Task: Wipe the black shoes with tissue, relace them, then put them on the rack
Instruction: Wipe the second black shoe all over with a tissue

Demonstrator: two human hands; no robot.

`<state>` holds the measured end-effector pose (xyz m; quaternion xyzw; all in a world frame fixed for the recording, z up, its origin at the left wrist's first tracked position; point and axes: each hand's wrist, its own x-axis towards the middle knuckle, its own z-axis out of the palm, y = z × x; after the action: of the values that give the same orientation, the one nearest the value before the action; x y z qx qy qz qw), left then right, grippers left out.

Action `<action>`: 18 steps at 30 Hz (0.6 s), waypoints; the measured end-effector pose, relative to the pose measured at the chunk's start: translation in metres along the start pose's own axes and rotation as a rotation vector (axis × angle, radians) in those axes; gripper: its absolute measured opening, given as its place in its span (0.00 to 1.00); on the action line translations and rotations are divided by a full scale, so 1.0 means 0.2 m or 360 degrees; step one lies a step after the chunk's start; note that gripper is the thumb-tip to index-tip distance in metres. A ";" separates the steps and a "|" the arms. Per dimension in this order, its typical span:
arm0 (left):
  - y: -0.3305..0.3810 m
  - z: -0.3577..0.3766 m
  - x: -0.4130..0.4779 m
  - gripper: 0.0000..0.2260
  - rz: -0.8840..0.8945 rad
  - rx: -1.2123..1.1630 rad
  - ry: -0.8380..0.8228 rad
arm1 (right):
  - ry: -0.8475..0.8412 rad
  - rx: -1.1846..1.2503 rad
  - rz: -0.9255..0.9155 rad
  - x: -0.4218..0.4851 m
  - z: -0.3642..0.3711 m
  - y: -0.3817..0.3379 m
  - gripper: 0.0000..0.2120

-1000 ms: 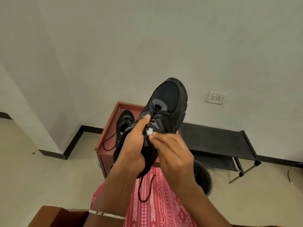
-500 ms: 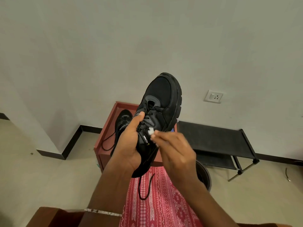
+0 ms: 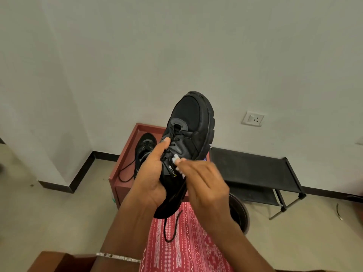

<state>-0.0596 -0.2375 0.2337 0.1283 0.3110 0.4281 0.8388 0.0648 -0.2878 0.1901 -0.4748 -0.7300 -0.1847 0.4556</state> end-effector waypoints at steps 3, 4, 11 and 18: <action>-0.02 0.02 -0.01 0.19 0.0075 0.0084 -0.0038 | 0.0162 -0.0134 0.0107 0.16 -0.04 0.13 0.11; -0.02 0.03 -0.02 0.18 0.0093 0.0111 -0.0045 | 0.0222 -0.0155 0.0164 0.22 -0.05 0.17 0.11; -0.01 0.01 -0.01 0.18 0.0050 0.0042 -0.0044 | 0.0138 -0.0082 0.0121 0.09 -0.01 0.06 0.12; -0.02 0.03 -0.01 0.18 0.0068 0.0095 -0.0025 | 0.0265 -0.0181 0.0050 0.19 -0.04 0.20 0.10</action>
<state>-0.0534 -0.2414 0.2369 0.1634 0.3142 0.4354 0.8277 0.0969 -0.2539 0.2203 -0.4942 -0.6704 -0.2577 0.4898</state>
